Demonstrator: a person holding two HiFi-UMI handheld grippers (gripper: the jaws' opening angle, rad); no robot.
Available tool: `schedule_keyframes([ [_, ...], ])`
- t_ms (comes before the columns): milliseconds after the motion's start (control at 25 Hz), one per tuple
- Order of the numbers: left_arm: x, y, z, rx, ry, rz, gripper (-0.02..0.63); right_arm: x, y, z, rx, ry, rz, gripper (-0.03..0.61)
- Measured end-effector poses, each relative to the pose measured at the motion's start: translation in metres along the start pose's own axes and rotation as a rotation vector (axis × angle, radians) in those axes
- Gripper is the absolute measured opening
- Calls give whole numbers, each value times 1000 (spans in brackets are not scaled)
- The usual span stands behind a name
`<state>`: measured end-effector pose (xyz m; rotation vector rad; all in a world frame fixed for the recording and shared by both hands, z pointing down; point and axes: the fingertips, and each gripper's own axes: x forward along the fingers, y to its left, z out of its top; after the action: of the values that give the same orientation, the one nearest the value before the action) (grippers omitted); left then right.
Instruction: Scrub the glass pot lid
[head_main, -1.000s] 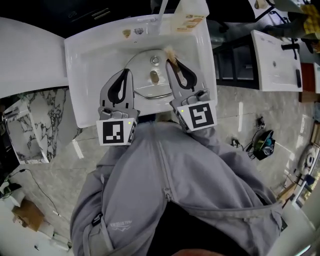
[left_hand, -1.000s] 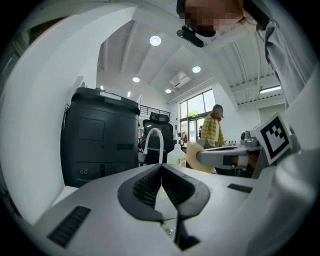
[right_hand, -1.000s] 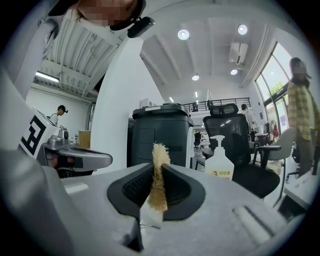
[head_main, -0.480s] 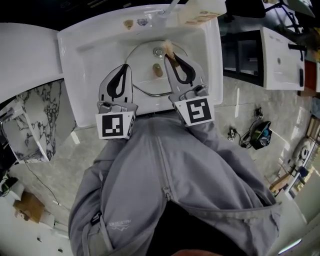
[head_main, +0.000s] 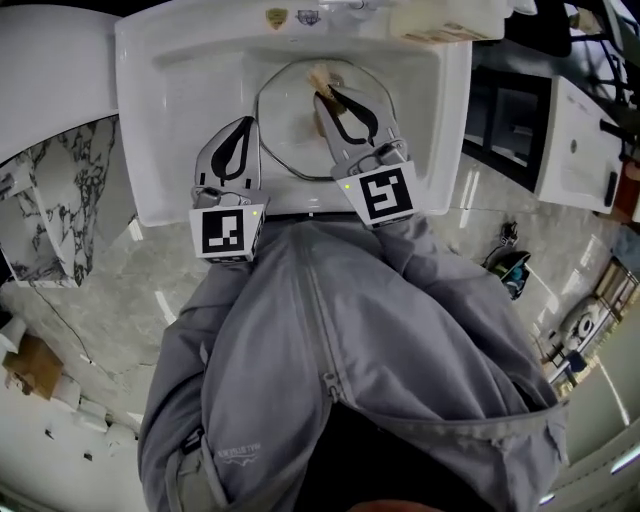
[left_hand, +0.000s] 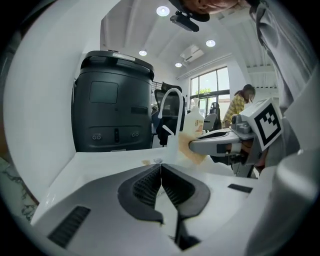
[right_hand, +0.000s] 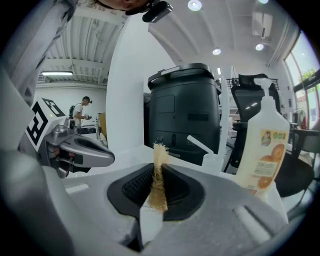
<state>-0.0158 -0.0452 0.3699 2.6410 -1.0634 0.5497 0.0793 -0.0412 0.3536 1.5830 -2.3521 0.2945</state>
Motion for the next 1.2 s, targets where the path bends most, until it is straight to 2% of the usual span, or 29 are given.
schedule_keyframes([
  [200, 8, 6, -20, -14, 25, 33, 6, 30, 10, -33, -68, 105, 112, 41],
  [360, 11, 10, -42, -26, 72, 48, 6, 53, 17, -70, -141, 232, 191, 41],
  [560, 14, 16, -63, -50, 124, 53, 6, 75, 28, -105, -170, 346, 280, 42],
  [1000, 24, 12, -111, -103, 304, 9, 6, 107, 56, -161, -232, 520, 466, 41],
  [1200, 24, 10, -123, -122, 361, -6, 6, 116, 63, -180, -289, 585, 517, 41],
])
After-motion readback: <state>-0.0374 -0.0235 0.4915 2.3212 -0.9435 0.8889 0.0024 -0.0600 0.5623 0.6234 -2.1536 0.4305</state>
